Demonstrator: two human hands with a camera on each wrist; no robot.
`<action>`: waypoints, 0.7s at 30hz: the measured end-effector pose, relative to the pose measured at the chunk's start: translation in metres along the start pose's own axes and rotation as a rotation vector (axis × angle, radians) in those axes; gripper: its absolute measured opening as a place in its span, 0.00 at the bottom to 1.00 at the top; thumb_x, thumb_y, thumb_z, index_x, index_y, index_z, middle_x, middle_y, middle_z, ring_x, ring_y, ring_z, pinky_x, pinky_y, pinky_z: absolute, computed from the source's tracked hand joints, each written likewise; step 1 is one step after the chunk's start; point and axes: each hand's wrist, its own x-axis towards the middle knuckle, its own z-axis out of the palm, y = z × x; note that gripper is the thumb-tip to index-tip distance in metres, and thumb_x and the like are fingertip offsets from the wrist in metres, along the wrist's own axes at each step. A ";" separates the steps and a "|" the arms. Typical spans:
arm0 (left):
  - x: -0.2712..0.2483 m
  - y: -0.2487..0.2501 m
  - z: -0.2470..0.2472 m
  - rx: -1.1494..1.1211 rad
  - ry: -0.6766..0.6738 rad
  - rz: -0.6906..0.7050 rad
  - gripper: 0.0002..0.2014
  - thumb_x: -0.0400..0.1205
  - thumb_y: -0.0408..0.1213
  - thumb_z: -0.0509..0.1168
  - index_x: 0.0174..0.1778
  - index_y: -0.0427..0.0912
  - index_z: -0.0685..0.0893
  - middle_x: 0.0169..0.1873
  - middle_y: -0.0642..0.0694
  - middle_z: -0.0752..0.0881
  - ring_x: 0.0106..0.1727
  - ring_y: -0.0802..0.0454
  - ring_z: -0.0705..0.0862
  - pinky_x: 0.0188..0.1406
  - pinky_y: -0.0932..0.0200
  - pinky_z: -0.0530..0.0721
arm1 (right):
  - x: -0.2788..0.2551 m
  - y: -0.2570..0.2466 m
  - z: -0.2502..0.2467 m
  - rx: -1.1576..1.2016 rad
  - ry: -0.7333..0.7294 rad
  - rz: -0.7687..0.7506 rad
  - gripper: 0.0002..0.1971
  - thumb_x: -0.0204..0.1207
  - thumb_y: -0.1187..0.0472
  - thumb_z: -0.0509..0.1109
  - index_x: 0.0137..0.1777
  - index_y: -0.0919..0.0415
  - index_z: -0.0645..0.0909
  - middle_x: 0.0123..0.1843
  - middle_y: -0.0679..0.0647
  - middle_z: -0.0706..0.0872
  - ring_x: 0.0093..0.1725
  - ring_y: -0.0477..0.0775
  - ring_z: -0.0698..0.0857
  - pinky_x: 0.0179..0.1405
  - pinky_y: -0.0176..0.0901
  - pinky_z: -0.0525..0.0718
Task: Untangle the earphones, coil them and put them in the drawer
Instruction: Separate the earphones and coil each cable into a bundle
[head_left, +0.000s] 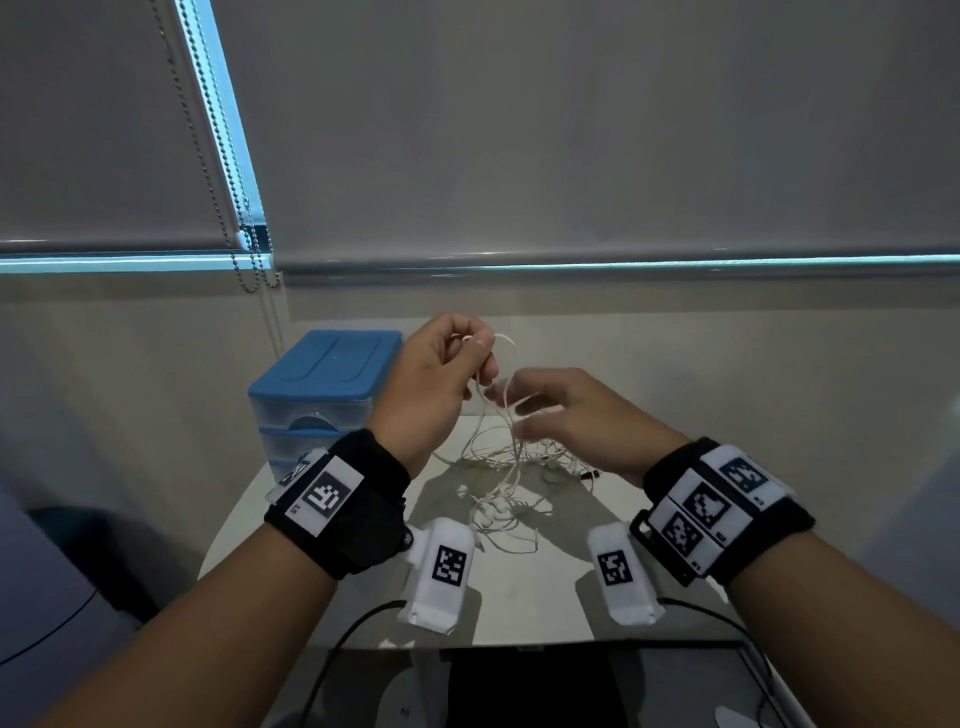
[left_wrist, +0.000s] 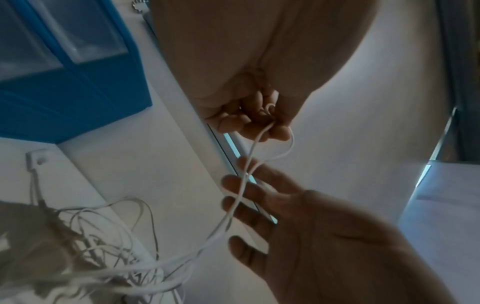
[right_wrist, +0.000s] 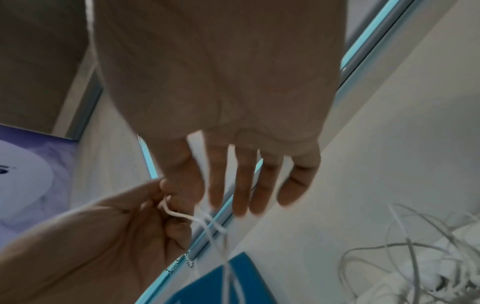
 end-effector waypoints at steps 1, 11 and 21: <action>0.001 0.001 0.000 -0.013 -0.006 0.004 0.05 0.91 0.37 0.63 0.53 0.41 0.83 0.33 0.48 0.84 0.36 0.56 0.81 0.38 0.61 0.79 | 0.002 0.002 0.002 -0.070 -0.067 0.012 0.09 0.80 0.64 0.75 0.54 0.50 0.90 0.58 0.46 0.92 0.59 0.46 0.89 0.64 0.46 0.85; 0.017 0.010 -0.041 -0.233 0.103 0.008 0.11 0.91 0.30 0.58 0.61 0.42 0.85 0.34 0.50 0.78 0.24 0.59 0.68 0.23 0.66 0.69 | -0.005 0.037 0.000 0.132 0.003 0.118 0.14 0.89 0.60 0.62 0.42 0.62 0.83 0.41 0.59 0.91 0.39 0.46 0.85 0.42 0.43 0.77; 0.033 0.028 -0.062 -0.309 0.344 0.114 0.16 0.91 0.28 0.56 0.70 0.39 0.84 0.48 0.49 0.86 0.25 0.60 0.68 0.22 0.67 0.69 | -0.006 0.049 -0.001 0.115 -0.008 0.235 0.16 0.90 0.57 0.60 0.40 0.58 0.81 0.39 0.57 0.90 0.35 0.49 0.84 0.38 0.42 0.75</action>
